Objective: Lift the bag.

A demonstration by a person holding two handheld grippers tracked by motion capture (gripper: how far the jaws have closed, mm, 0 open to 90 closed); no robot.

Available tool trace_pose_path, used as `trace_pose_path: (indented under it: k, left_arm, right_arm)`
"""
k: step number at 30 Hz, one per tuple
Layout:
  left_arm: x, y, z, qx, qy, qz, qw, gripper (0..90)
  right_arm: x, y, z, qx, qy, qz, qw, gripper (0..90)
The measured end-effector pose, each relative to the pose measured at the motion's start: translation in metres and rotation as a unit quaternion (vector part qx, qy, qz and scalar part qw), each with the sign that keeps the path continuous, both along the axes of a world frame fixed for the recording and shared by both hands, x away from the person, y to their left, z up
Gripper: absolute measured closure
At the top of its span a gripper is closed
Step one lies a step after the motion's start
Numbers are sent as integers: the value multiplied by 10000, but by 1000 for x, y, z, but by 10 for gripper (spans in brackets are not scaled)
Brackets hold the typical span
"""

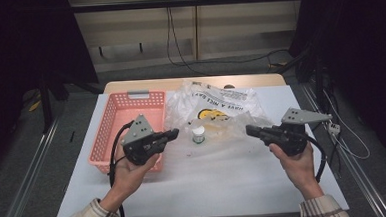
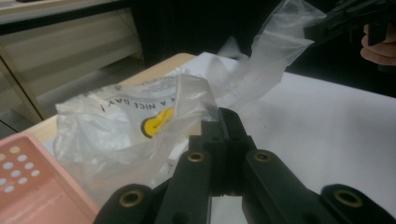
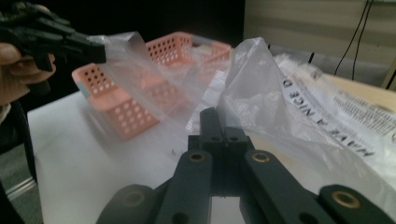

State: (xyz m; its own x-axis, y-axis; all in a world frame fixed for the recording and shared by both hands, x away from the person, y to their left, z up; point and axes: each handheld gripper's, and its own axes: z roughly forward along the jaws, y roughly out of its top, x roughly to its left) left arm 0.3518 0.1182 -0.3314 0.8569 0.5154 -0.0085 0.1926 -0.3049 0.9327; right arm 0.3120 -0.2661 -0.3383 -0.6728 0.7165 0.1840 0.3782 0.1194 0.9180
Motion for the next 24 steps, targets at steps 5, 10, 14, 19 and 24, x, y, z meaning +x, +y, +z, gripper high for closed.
trace_pose_path:
  k: [5, 10, 14, 19, 24]
  left_arm:
    - [13, 0, 13, -158, 11, 89, 9998, 900]
    - [23, 2, 35, -350, -78, 146, 9992, 900]
    - [30, 5, 58, -472, -273, 245, 9982, 900]
    - [41, 10, 85, -653, -431, 403, 9961, 900]
    - [49, 12, 108, -707, -598, 455, 9947, 900]
  right_arm:
    - [12, -4, 21, 274, -217, -88, 9994, 900]
    - [27, -6, 39, 307, -325, -166, 9989, 900]
    - [37, -9, 55, 448, -373, -189, 9981, 900]
    - [45, -9, 81, 412, -570, -216, 9973, 900]
    - [52, -12, 110, 409, -789, -284, 9956, 900]
